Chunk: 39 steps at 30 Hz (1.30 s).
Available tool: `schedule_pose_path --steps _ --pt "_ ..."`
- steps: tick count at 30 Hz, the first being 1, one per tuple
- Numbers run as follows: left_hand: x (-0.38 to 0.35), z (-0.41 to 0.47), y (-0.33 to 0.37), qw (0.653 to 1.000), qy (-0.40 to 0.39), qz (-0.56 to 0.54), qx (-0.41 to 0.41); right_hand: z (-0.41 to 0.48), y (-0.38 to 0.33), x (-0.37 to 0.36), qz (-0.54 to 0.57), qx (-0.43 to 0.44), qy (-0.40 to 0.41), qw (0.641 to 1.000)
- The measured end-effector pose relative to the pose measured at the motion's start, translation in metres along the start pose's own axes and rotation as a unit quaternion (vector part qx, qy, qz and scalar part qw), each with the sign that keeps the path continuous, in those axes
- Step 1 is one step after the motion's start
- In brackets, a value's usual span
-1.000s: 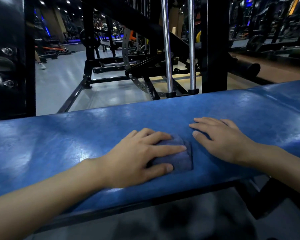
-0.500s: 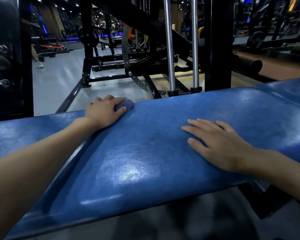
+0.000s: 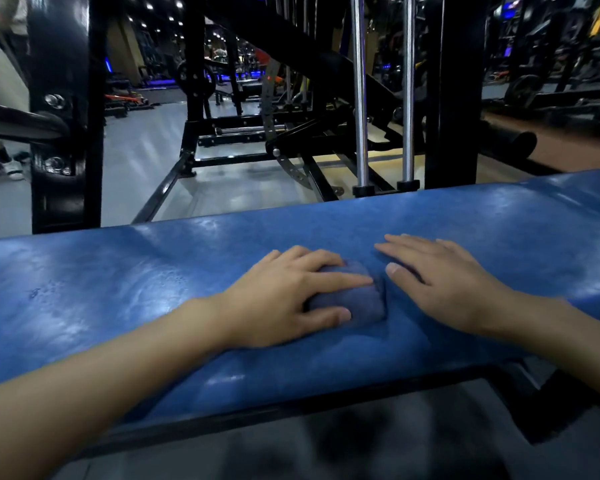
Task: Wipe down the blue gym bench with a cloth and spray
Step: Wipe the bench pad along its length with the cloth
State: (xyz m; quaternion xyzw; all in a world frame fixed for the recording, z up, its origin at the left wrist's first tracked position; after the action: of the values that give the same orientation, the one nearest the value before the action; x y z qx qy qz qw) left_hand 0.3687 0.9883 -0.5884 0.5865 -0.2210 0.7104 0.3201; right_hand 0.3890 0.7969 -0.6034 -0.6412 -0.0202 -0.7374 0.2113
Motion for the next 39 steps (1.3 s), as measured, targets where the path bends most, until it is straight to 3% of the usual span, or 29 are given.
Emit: schedule_pose_path --steps 5,10,14,20,23,27,31,36,39 --pt "-0.002 0.024 -0.112 0.989 0.012 -0.001 0.144 -0.004 -0.002 -0.013 -0.006 -0.007 -0.041 0.999" --pt "0.005 0.012 -0.21 0.937 0.033 0.062 0.344 -0.004 -0.005 -0.012 -0.023 -0.004 -0.042 0.999" --pt "0.004 0.013 -0.166 0.95 0.029 0.066 0.304 -0.004 -0.005 -0.011 -0.026 -0.001 -0.035 0.999" --pt "0.002 -0.019 0.003 0.996 0.042 0.052 0.051 0.001 -0.001 -0.009 0.005 -0.014 -0.027 1.0" --pt "0.001 -0.031 0.033 0.999 0.036 0.032 0.001 0.004 -0.007 0.001 0.026 -0.006 0.004 1.0" --pt "0.003 -0.013 -0.006 0.998 0.01 0.012 0.054 0.004 -0.016 -0.009 0.002 0.01 -0.031 0.999" --pt "0.004 0.003 -0.106 0.987 0.012 0.005 0.161 0.002 -0.015 -0.017 0.001 0.013 -0.048 0.999" --pt "0.013 -0.006 -0.232 0.931 0.019 0.051 0.361 0.002 -0.016 -0.017 -0.016 0.013 -0.043 0.999" --pt "0.008 -0.005 -0.228 0.931 0.015 0.078 0.356 0.002 -0.017 -0.017 -0.017 0.01 -0.046 0.999"
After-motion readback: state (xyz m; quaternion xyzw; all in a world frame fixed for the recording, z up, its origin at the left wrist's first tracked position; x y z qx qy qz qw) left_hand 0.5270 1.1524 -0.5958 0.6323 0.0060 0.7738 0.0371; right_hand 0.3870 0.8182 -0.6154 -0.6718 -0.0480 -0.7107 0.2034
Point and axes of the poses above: each hand's wrist, its own z-axis towards the middle knuckle, its own x-axis out of the back of the hand, y = z × x, the point moved 7 cm from there along z, towards the middle knuckle, and after that the axes turned 1 degree about y, right-handed, at the moved point
